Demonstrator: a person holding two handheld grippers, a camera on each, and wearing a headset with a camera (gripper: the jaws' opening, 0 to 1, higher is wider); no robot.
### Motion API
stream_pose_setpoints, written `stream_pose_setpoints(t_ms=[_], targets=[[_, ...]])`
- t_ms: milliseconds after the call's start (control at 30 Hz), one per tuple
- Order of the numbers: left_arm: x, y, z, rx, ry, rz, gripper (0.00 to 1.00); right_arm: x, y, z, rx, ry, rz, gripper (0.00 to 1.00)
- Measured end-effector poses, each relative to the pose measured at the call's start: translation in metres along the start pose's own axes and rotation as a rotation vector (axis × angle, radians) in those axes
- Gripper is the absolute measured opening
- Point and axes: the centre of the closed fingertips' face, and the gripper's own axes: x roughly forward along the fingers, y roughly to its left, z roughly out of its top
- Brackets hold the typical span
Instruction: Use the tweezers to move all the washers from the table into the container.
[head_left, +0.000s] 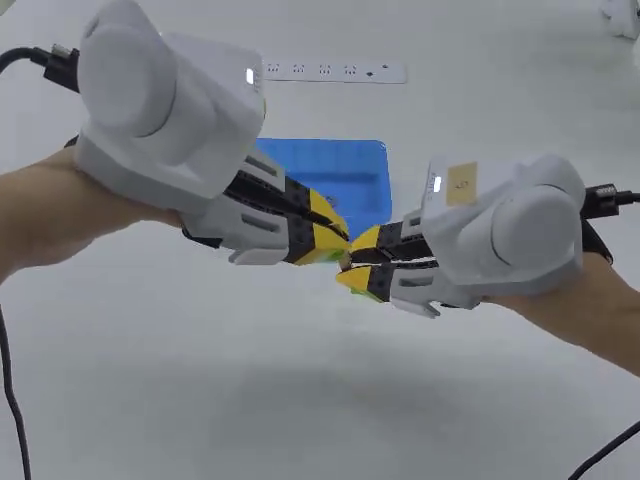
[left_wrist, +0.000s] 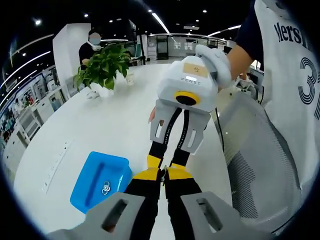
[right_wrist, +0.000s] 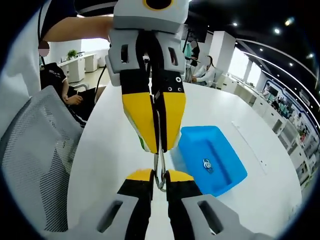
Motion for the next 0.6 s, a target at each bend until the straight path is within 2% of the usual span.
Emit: stream_pose_setpoints(t_ms=[333, 600], targets=[[-0.027, 0.01, 0.006, 0.019, -0.003, 0.02, 0.07, 0.002, -0.009, 0.03, -0.058, -0.037, 0.0, 0.1], [-0.042, 0.029, 0.012, 0.063, 0.005, 0.038, 0.07, 0.005, -0.03, 0.048, -0.097, -0.052, -0.019, 0.1]])
